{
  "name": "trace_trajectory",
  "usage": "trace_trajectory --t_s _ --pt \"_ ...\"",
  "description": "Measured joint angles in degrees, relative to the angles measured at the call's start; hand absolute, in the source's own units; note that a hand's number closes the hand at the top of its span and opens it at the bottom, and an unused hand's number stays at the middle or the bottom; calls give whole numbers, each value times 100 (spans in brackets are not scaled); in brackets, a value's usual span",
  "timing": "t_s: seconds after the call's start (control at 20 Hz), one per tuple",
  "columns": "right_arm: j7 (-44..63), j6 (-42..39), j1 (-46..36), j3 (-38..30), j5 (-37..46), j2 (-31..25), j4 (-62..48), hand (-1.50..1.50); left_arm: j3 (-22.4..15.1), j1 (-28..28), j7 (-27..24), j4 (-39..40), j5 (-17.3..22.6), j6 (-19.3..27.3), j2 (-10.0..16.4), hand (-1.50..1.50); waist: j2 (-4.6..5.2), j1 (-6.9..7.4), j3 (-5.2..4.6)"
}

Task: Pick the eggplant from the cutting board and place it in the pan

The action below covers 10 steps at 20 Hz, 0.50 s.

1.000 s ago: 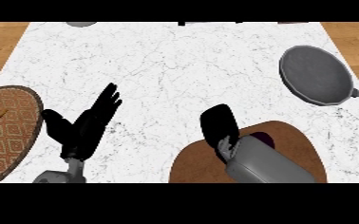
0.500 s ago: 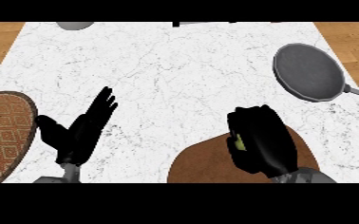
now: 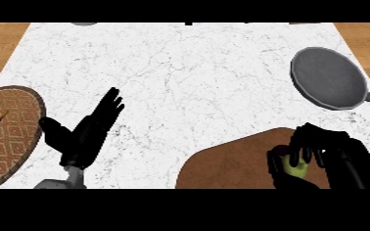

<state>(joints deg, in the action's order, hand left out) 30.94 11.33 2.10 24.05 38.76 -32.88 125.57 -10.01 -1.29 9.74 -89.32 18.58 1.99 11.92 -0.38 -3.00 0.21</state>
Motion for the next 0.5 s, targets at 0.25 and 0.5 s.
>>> trace_trajectory --t_s 0.25,0.5 --pt "-1279 466 665 -1027 -1230 -72 -574 150 -63 -122 71 13 -53 -28 -80 0 29 155 -4" --pt "-2331 560 263 -1756 -1496 -116 -2015 150 -109 -260 185 0 -135 -35 -155 0 48 284 -9"
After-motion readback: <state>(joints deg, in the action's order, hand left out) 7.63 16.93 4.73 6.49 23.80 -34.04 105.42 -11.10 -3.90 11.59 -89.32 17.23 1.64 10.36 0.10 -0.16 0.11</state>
